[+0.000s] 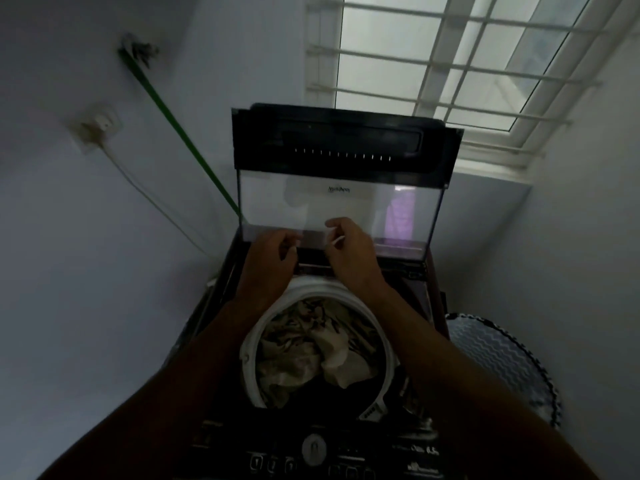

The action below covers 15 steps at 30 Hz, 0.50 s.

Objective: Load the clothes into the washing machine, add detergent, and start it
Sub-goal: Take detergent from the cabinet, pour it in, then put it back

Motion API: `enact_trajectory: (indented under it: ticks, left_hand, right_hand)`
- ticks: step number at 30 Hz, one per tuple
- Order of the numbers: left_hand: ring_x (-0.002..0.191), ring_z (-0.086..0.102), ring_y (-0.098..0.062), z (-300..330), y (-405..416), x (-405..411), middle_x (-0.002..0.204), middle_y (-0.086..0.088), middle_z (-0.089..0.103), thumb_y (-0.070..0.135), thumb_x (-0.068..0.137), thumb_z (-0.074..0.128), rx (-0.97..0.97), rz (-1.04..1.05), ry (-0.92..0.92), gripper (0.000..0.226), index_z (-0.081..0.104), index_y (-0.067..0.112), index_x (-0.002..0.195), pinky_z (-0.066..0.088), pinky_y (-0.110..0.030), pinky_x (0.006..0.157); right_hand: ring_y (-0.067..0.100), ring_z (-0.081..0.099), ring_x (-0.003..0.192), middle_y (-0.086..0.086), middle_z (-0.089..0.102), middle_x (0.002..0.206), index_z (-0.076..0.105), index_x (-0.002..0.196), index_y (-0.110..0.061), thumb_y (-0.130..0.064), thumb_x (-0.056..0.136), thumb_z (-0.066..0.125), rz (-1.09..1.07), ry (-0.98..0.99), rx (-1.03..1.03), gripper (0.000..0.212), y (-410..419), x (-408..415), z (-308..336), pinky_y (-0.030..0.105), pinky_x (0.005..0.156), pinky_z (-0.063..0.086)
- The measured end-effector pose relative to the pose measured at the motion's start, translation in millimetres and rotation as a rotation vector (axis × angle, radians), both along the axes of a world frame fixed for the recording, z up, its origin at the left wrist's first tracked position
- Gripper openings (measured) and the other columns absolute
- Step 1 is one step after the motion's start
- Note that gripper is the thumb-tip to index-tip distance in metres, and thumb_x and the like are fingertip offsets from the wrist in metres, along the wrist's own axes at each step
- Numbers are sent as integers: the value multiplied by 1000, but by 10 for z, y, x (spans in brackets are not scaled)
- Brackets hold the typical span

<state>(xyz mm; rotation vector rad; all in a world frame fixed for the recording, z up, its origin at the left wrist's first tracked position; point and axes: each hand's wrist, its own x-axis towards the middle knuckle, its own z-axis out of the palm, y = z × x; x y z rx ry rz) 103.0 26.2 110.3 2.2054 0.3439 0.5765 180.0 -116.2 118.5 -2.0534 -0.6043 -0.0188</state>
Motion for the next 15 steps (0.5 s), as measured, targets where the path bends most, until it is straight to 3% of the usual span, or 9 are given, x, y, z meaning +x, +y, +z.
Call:
enact_trajectory:
  ticks: [2, 7, 10, 15]
  left_hand:
    - [90, 57, -9, 184, 139, -76, 105, 1, 64, 3, 88, 57, 35, 36, -56, 26, 69, 14, 108, 40, -4, 77]
    - [88, 56, -10, 720, 551, -364, 103, 8, 62, 2, 87, 59, 145, 83, -139, 30, 67, 23, 106, 43, -22, 78]
    - [90, 55, -9, 1026, 861, -644, 105, 11, 61, 6, 89, 60, 244, 162, -187, 29, 66, 28, 107, 44, -23, 78]
    - [91, 52, -4, 1679, 1159, -1254, 109, 17, 58, 14, 91, 63, 418, 351, -221, 30, 63, 33, 114, 41, -19, 77]
  right_hand:
    - [14, 60, 80, 3, 61, 96, 57, 118, -11, -1, 85, 60, 25, -23, 18, 35, 196, -31, 194, 25, 71, 52]
    - [9, 59, 78, 0, 61, 100, 59, 117, -14, -2, 83, 63, 117, -116, 96, 36, 795, -191, 698, 11, 63, 45]
    - [10, 59, 85, 1, 62, 104, 60, 117, -15, 0, 82, 61, 212, -134, 159, 37, 1171, -353, 1014, 11, 68, 44]
    - [5, 57, 80, -2, 59, 102, 59, 115, -16, 0, 81, 60, 405, -257, 283, 38, 1662, -759, 1610, 10, 69, 46]
